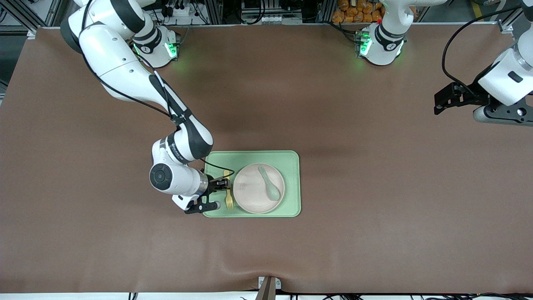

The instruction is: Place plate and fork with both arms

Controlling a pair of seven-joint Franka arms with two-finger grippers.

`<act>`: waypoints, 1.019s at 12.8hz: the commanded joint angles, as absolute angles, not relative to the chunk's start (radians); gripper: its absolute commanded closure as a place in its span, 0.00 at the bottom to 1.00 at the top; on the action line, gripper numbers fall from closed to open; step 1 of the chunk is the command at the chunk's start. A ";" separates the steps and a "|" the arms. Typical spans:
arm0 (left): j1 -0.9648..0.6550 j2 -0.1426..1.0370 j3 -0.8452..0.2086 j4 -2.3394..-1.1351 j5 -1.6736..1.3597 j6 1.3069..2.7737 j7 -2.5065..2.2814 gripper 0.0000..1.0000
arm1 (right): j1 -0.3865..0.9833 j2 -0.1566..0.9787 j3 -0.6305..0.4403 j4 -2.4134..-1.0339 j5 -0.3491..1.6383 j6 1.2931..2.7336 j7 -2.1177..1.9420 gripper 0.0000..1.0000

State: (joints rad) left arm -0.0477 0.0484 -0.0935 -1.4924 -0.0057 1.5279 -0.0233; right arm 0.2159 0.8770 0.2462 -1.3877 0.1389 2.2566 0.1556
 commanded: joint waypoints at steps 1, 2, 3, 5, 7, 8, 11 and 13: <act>-0.041 0.040 -0.094 -1.491 -0.031 1.531 0.002 0.00 | 0.199 0.839 0.258 -1.378 0.146 2.211 0.167 0.12; -0.041 0.040 -0.094 -1.491 -0.031 1.531 0.000 0.00 | 0.193 0.839 0.255 -1.350 0.144 2.176 0.167 0.03; -0.043 0.038 -0.094 -1.491 -0.029 1.531 0.000 0.00 | 0.169 0.838 0.258 -1.336 0.144 2.154 0.160 0.00; -0.044 0.038 -0.094 -1.493 -0.029 1.531 0.000 0.00 | 0.132 0.807 0.271 -1.331 0.124 2.149 0.153 0.00; -0.044 0.038 -0.094 -1.493 -0.029 1.531 0.000 0.00 | 0.100 0.786 0.271 -1.275 0.051 2.117 0.153 0.00; -0.044 0.038 -0.094 -1.491 -0.029 1.531 0.000 0.00 | 0.069 0.781 0.282 -1.243 0.042 2.076 0.150 0.00; -0.044 0.038 -0.094 -1.491 -0.029 1.531 0.000 0.00 | -0.021 0.709 0.342 -1.213 -0.003 2.017 0.095 0.00; -0.046 0.038 -0.094 -1.491 -0.029 1.531 0.000 0.00 | -0.046 0.626 0.345 -1.212 -0.086 1.926 0.094 0.00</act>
